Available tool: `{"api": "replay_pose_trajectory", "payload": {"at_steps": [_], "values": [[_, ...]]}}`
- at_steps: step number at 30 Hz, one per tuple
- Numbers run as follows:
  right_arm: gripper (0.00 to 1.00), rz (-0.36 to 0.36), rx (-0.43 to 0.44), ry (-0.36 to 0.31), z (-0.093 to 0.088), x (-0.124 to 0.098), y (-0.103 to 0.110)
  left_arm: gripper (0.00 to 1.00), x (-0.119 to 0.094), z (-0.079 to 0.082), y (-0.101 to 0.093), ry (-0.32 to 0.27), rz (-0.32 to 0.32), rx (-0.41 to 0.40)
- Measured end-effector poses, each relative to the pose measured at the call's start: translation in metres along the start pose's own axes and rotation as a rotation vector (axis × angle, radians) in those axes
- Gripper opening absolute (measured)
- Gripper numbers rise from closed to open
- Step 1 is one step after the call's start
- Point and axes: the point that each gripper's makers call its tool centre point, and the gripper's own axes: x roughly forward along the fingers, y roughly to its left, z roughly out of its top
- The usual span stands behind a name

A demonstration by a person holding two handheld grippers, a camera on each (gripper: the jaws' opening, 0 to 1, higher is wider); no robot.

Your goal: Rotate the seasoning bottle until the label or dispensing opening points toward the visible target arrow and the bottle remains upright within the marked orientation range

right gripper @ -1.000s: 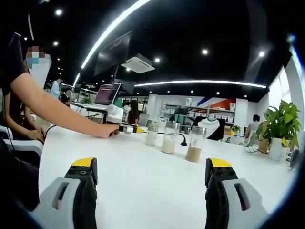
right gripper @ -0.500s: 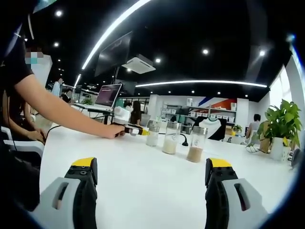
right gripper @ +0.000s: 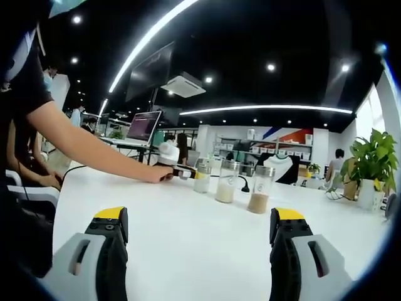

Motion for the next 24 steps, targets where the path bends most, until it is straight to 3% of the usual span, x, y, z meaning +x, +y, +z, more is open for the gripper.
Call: {"api": "replay_pose_trajectory", "payload": {"at_steps": [6, 9, 13, 24], "values": [[0.96, 0.010, 0.009, 0.012, -0.003, 0.002, 0.000, 0.48, 0.014, -0.002, -0.007, 0.016, -0.034, 0.031], [0.96, 0.011, 0.012, 0.016, -0.004, 0.003, -0.001, 0.46, 0.017, 0.002, -0.007, -0.005, -0.046, 0.021], [0.96, 0.012, 0.019, 0.021, -0.005, 0.003, -0.002, 0.38, 0.020, 0.003, -0.010, -0.004, -0.058, 0.014], [0.96, 0.021, 0.061, 0.016, -0.006, 0.006, -0.005, 0.36, 0.019, 0.002, -0.003, 0.026, -0.029, -0.031]]}}
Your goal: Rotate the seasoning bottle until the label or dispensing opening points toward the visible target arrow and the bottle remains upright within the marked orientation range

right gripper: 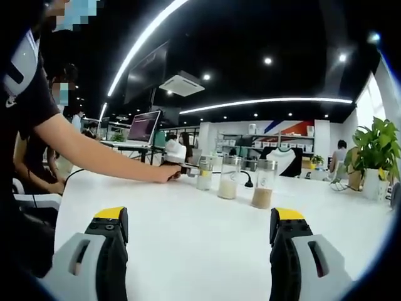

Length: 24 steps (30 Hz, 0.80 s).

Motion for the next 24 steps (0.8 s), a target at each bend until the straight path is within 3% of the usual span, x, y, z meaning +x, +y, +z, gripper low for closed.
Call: {"api": "replay_pose_trajectory", "payload": {"at_steps": [9, 12, 14, 16, 20, 24], "values": [[0.96, 0.020, 0.069, -0.012, 0.001, 0.003, -0.003, 0.36, -0.013, 0.013, -0.002, -0.057, 0.017, -0.010], [0.96, 0.009, 0.073, -0.010, 0.000, 0.002, -0.004, 0.36, -0.019, 0.014, -0.002, -0.070, 0.020, -0.046], [0.96, -0.005, 0.046, 0.017, -0.004, 0.003, -0.004, 0.36, -0.023, 0.016, -0.006, -0.084, 0.004, -0.112], [0.96, 0.006, 0.032, 0.035, -0.007, 0.005, 0.000, 0.36, -0.026, 0.019, -0.008, -0.103, -0.006, -0.100], [0.96, -0.001, 0.028, 0.045, -0.009, 0.003, -0.001, 0.36, -0.029, 0.014, -0.008, -0.079, 0.002, -0.103], [0.95, -0.015, 0.070, 0.038, -0.009, 0.001, -0.006, 0.36, -0.043, 0.018, -0.004, -0.119, 0.022, -0.177]]}}
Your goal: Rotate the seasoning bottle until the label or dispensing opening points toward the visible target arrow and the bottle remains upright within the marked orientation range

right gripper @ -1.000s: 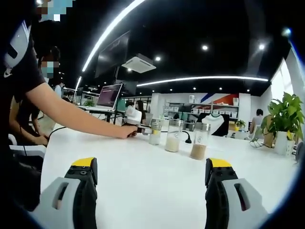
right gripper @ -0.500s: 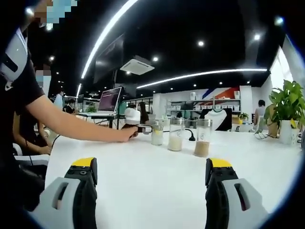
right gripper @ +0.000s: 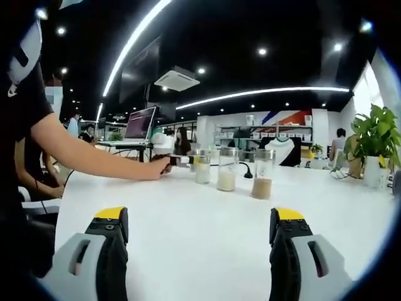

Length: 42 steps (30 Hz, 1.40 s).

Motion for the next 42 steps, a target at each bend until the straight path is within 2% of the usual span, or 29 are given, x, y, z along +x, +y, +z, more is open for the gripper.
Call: {"api": "replay_pose_trajectory", "payload": {"at_steps": [1, 4, 8, 9, 10, 12, 15, 20, 24, 25, 27, 28, 30, 33, 39, 42], "values": [[0.95, -0.002, 0.013, -0.005, 0.001, 0.000, -0.001, 0.36, -0.007, 0.002, 0.004, -0.010, 0.019, -0.031], [0.94, -0.007, 0.032, -0.007, 0.000, -0.001, -0.002, 0.36, -0.024, 0.006, 0.002, -0.032, 0.012, -0.034], [0.92, -0.017, 0.037, -0.014, 0.002, -0.001, -0.003, 0.36, -0.051, 0.011, -0.014, -0.050, -0.011, -0.016], [0.92, -0.029, 0.015, -0.004, 0.001, 0.000, -0.003, 0.36, -0.057, 0.014, -0.021, -0.067, -0.041, 0.013], [0.92, -0.029, 0.011, -0.001, 0.001, 0.000, -0.003, 0.36, -0.067, 0.010, -0.033, -0.040, -0.093, 0.018], [0.92, -0.024, 0.000, 0.012, -0.001, 0.002, -0.001, 0.36, -0.077, 0.007, -0.040, -0.027, -0.103, -0.007], [0.92, -0.018, -0.027, 0.045, -0.005, 0.006, 0.001, 0.36, -0.092, 0.003, -0.053, -0.002, -0.122, 0.038], [0.90, 0.001, -0.030, 0.067, -0.007, 0.012, 0.002, 0.36, -0.102, 0.004, -0.080, 0.035, -0.202, 0.105], [0.86, 0.025, 0.040, 0.038, 0.000, 0.022, 0.003, 0.36, -0.107, 0.005, -0.105, 0.054, -0.302, 0.129], [0.84, 0.024, 0.048, 0.032, 0.002, 0.024, 0.002, 0.36, -0.108, 0.004, -0.110, 0.061, -0.313, 0.135], [0.73, 0.044, 0.050, 0.002, 0.013, 0.030, 0.003, 0.36, -0.114, 0.001, -0.125, 0.086, -0.357, 0.158], [0.69, 0.044, 0.049, -0.004, 0.016, 0.032, 0.003, 0.36, -0.116, -0.001, -0.131, 0.094, -0.384, 0.156], [0.70, 0.047, 0.043, -0.023, 0.026, 0.040, 0.002, 0.36, -0.121, -0.004, -0.145, 0.104, -0.448, 0.127], [0.70, 0.064, 0.042, -0.030, 0.035, 0.050, 0.003, 0.36, -0.125, -0.006, -0.155, 0.111, -0.510, 0.107], [0.63, 0.101, 0.020, -0.020, 0.037, 0.065, 0.007, 0.36, -0.134, -0.005, -0.176, 0.103, -0.615, 0.109], [0.63, 0.139, 0.066, -0.038, 0.040, 0.072, 0.013, 0.36, -0.139, -0.008, -0.188, 0.116, -0.664, 0.114]]}}
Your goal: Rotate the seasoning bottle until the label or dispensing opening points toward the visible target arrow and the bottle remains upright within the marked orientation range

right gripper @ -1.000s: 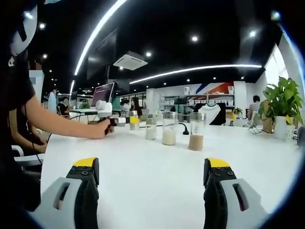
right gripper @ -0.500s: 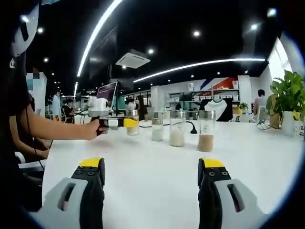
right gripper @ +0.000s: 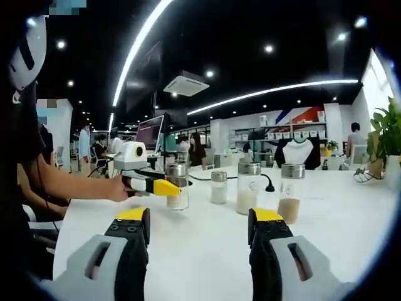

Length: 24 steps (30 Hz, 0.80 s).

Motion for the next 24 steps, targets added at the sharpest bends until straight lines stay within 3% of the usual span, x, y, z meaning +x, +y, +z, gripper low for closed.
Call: {"api": "replay_pose_trajectory", "payload": {"at_steps": [3, 6, 8, 9, 15, 17, 22, 24], "values": [[0.55, 0.037, -0.017, -0.010, 0.004, 0.009, 0.007, 0.36, 0.005, -0.005, -0.016, 0.024, -0.061, 0.018], [0.54, 0.053, -0.011, -0.014, 0.007, 0.018, 0.012, 0.36, 0.007, -0.010, -0.031, 0.043, -0.141, 0.085], [0.54, 0.075, -0.008, -0.004, 0.006, 0.022, 0.016, 0.36, 0.008, -0.009, -0.037, 0.034, -0.174, 0.057], [0.53, 0.119, -0.035, 0.008, 0.004, 0.025, 0.024, 0.36, 0.008, -0.009, -0.045, 0.026, -0.229, 0.026], [0.42, 0.221, -0.022, 0.002, 0.007, 0.035, 0.046, 0.36, 0.008, -0.014, -0.080, 0.051, -0.393, 0.051], [0.40, 0.252, -0.032, 0.029, 0.002, 0.039, 0.054, 0.36, 0.007, -0.015, -0.092, 0.049, -0.448, 0.050], [0.31, 0.303, -0.079, 0.078, -0.009, 0.046, 0.068, 0.36, 0.008, -0.022, -0.101, 0.077, -0.480, 0.048], [0.31, 0.284, -0.072, 0.088, -0.011, 0.047, 0.066, 0.36, 0.006, -0.025, -0.100, 0.091, -0.477, 0.052]]}}
